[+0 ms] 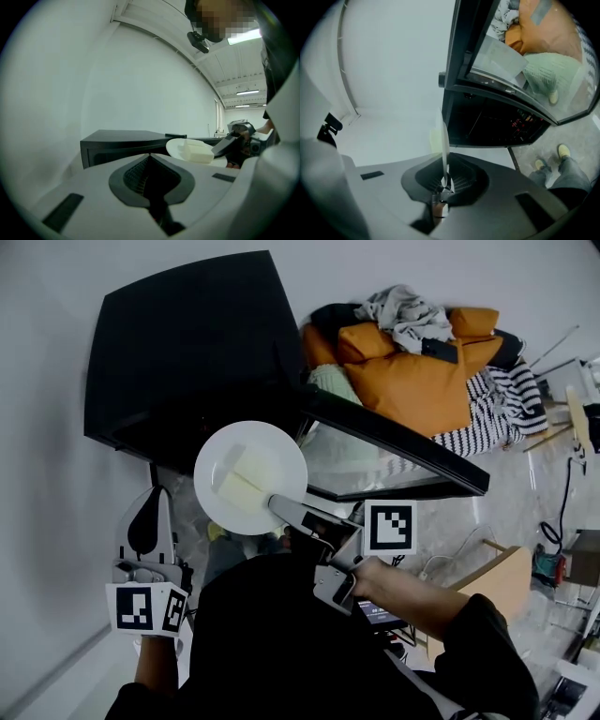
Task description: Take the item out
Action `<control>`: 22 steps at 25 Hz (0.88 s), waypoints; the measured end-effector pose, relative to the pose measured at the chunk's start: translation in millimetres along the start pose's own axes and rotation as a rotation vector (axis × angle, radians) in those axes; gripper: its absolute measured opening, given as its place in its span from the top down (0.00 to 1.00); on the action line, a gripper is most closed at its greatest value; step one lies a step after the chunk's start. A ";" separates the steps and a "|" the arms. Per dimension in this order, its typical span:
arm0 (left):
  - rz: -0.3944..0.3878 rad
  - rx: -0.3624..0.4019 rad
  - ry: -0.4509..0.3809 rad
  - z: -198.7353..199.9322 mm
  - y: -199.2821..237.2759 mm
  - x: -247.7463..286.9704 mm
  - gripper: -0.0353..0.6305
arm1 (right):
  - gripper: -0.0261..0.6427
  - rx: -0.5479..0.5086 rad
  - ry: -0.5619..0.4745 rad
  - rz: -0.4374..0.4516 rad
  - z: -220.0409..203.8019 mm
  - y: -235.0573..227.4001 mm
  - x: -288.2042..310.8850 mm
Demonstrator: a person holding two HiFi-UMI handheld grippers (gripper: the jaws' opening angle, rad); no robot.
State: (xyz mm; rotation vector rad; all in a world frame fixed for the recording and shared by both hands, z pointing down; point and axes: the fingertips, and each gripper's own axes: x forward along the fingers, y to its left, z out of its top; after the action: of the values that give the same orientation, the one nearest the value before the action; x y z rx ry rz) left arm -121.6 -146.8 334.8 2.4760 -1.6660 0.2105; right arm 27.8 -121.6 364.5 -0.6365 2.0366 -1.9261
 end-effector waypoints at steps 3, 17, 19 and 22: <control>-0.018 -0.012 -0.003 -0.3 -5.6 -2.3 0.94 | 0.92 -0.009 -0.022 -0.003 3.1 7.0 -7.1; -0.036 -0.018 -0.030 9.3 -6.8 -5.7 0.94 | 0.92 -0.059 -0.068 -0.010 11.6 17.8 -14.2; -0.032 -0.019 -0.032 10.5 -5.2 -5.0 0.94 | 0.92 -0.060 -0.062 -0.008 11.9 18.0 -12.4; -0.027 -0.017 -0.034 11.5 -2.8 -3.3 0.94 | 0.92 -0.062 -0.057 -0.004 12.7 18.1 -10.3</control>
State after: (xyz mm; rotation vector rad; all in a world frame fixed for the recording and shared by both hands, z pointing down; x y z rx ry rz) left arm -119.9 -145.1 322.7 2.5012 -1.6394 0.1512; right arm 40.5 -127.3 344.4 -0.7030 2.0685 -1.8316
